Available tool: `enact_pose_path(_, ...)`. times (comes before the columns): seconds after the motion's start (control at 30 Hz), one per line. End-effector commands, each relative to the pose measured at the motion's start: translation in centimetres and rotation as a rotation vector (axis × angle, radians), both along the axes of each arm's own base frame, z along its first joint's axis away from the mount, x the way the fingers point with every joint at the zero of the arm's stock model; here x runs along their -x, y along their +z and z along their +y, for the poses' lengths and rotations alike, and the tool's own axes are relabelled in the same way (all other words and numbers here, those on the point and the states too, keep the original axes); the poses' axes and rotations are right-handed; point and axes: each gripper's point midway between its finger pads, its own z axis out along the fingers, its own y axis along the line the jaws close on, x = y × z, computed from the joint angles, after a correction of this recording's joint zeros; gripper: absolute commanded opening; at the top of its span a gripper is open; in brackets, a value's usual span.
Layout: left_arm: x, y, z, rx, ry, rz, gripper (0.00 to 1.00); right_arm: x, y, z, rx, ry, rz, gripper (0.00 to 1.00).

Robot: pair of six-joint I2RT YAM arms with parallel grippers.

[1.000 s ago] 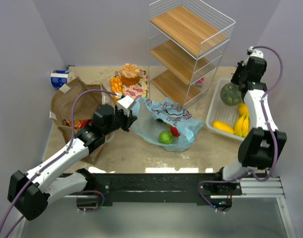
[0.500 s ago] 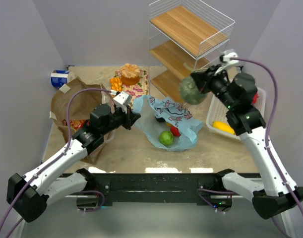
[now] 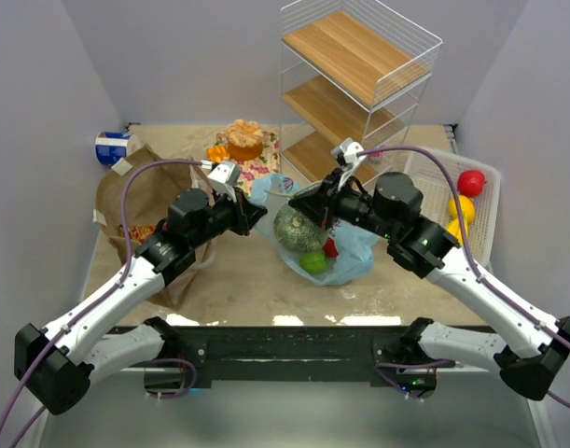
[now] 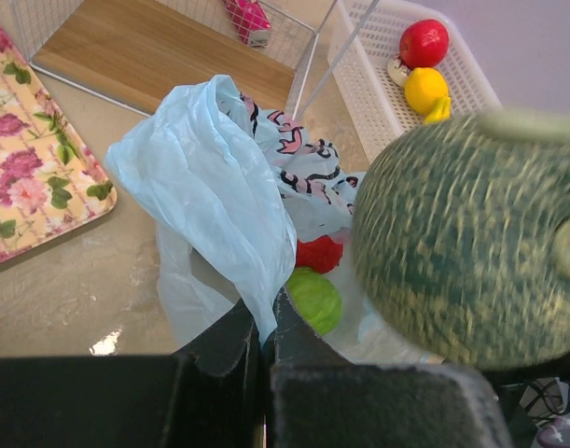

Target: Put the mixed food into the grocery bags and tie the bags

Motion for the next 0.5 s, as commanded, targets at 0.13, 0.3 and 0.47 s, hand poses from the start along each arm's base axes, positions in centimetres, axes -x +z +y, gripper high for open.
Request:
enact_pose_path(0.13,0.1,3.0,-0.5,0.091,-0.005,-0.007,0.0,-0.6,-2.6,2.1,-0.015,-0.011,-0.013,0.0)
enact_pose_path(0.3,0.3,3.8,-0.5,0.107,-0.011,-0.015,0.0,-2.0,-6.0,2.5,0.071,-0.047,-0.039,0.0)
enact_pose_path(0.47,0.4,4.0,-0.4,0.098,-0.009,-0.015,0.0,-3.6,-7.5,1.2,0.144,-0.142,-0.059,0.0)
